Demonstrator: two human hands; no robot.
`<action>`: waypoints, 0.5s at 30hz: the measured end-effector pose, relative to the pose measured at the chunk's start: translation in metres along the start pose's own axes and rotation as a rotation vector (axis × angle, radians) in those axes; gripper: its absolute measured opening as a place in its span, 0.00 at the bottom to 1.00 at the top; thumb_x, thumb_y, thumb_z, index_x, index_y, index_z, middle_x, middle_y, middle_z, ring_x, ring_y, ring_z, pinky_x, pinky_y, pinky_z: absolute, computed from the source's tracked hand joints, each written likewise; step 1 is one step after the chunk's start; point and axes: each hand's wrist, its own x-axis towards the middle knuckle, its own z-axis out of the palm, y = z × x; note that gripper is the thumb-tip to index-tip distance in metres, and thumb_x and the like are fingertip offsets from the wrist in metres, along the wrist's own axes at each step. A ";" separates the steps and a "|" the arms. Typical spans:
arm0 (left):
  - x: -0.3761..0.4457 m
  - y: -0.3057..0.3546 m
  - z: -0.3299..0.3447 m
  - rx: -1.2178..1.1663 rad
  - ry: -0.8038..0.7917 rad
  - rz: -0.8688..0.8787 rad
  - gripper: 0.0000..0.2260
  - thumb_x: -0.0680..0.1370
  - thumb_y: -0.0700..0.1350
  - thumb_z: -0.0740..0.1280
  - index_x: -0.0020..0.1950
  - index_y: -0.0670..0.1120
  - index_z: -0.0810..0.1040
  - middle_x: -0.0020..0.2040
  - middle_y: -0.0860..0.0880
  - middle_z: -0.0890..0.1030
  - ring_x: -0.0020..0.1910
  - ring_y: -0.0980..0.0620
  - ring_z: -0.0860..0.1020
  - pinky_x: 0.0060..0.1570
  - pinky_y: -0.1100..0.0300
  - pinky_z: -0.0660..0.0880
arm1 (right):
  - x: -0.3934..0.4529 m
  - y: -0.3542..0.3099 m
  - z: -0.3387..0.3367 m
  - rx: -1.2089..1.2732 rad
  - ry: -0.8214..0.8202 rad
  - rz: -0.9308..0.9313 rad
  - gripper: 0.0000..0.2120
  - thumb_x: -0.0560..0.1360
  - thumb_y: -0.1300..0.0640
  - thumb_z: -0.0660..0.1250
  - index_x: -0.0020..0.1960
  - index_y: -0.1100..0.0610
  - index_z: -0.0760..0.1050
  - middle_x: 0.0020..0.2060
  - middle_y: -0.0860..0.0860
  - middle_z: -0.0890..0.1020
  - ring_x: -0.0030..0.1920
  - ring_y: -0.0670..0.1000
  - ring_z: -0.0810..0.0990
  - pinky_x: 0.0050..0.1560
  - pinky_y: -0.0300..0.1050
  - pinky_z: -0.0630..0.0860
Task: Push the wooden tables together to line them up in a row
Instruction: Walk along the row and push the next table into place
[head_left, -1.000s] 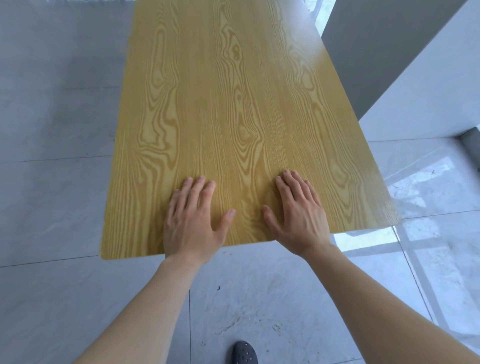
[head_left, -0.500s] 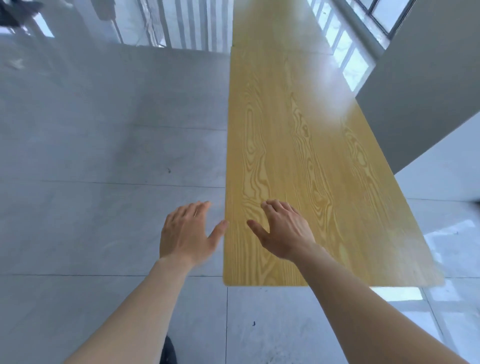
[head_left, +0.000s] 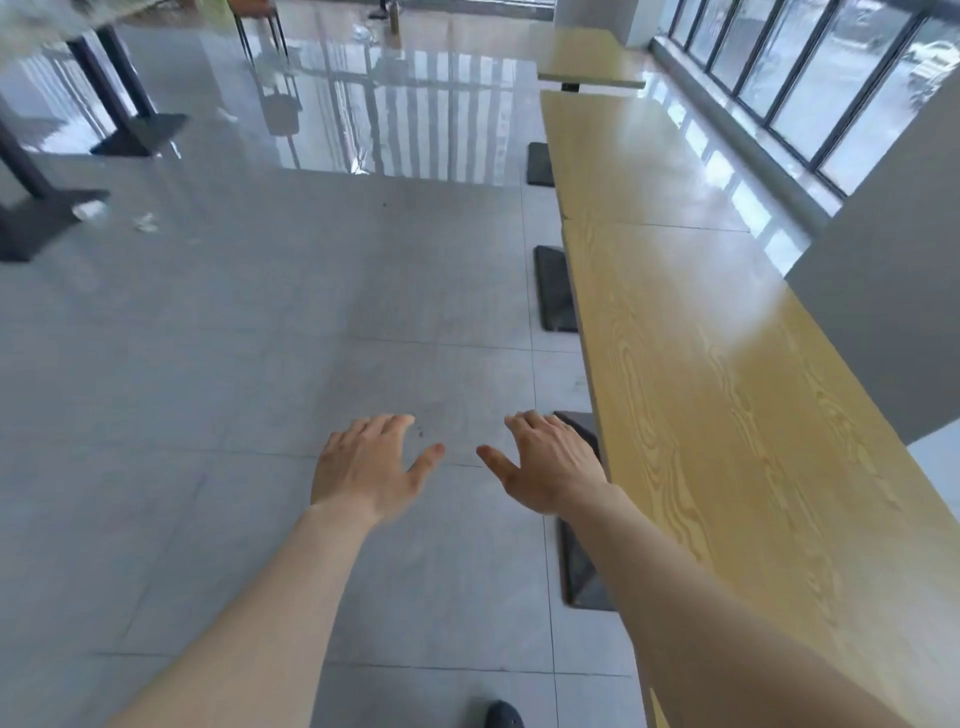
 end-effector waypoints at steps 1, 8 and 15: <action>0.017 -0.006 -0.006 0.002 -0.001 0.001 0.43 0.71 0.74 0.40 0.76 0.54 0.69 0.73 0.52 0.74 0.72 0.48 0.71 0.69 0.50 0.65 | 0.015 -0.004 -0.005 0.001 0.004 -0.003 0.35 0.81 0.32 0.51 0.77 0.57 0.64 0.73 0.54 0.72 0.73 0.57 0.70 0.73 0.53 0.67; 0.168 -0.024 -0.034 0.034 -0.006 0.055 0.34 0.79 0.71 0.49 0.77 0.53 0.67 0.74 0.52 0.73 0.73 0.48 0.69 0.70 0.51 0.63 | 0.156 0.002 -0.036 0.033 0.030 0.035 0.34 0.82 0.34 0.52 0.75 0.58 0.66 0.73 0.54 0.72 0.72 0.57 0.70 0.73 0.52 0.66; 0.345 -0.025 -0.079 0.042 -0.019 0.085 0.31 0.80 0.69 0.52 0.77 0.53 0.67 0.75 0.53 0.72 0.74 0.48 0.69 0.71 0.51 0.63 | 0.318 0.030 -0.097 0.065 0.022 0.072 0.34 0.82 0.33 0.53 0.74 0.58 0.67 0.72 0.54 0.73 0.72 0.56 0.70 0.73 0.52 0.66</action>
